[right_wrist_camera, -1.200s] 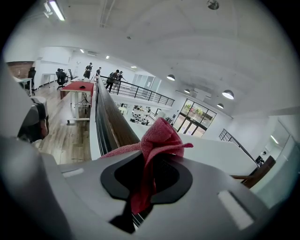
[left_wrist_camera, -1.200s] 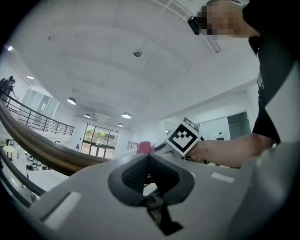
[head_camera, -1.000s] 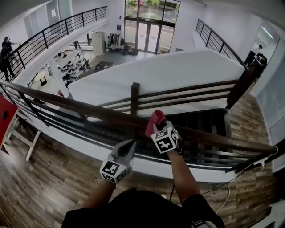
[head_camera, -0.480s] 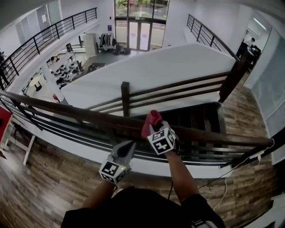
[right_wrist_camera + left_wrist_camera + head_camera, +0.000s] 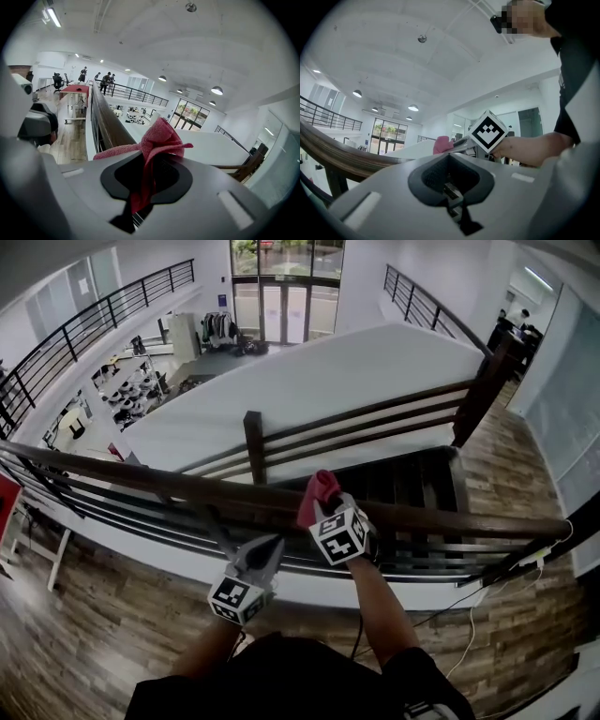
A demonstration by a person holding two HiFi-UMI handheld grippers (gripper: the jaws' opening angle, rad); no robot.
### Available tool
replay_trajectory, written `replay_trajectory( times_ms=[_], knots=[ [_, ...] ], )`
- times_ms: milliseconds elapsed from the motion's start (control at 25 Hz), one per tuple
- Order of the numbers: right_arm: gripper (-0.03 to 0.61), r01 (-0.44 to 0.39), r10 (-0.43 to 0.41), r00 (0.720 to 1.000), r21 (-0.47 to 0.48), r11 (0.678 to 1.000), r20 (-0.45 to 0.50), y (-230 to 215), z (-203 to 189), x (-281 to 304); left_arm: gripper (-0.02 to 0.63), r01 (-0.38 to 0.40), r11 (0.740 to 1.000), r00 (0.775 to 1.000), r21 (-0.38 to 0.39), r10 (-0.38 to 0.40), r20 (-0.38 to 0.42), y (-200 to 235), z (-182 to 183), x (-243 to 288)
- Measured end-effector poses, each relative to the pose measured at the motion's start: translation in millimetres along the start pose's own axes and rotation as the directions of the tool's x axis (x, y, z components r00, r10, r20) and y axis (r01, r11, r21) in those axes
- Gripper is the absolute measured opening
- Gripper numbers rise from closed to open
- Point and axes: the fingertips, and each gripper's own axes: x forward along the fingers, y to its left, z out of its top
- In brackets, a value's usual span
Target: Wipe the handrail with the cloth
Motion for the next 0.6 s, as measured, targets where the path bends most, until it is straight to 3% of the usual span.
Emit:
replay_trajectory(
  times_ms=[600],
  knots=[
    [0.044, 0.075, -0.075, 0.997, 0.024, 0.997, -0.004, -68, -59, -49, 0.000, 0.051, 0.999, 0.999, -0.013, -0.052, -0.015, -72, -17, 48]
  ],
)
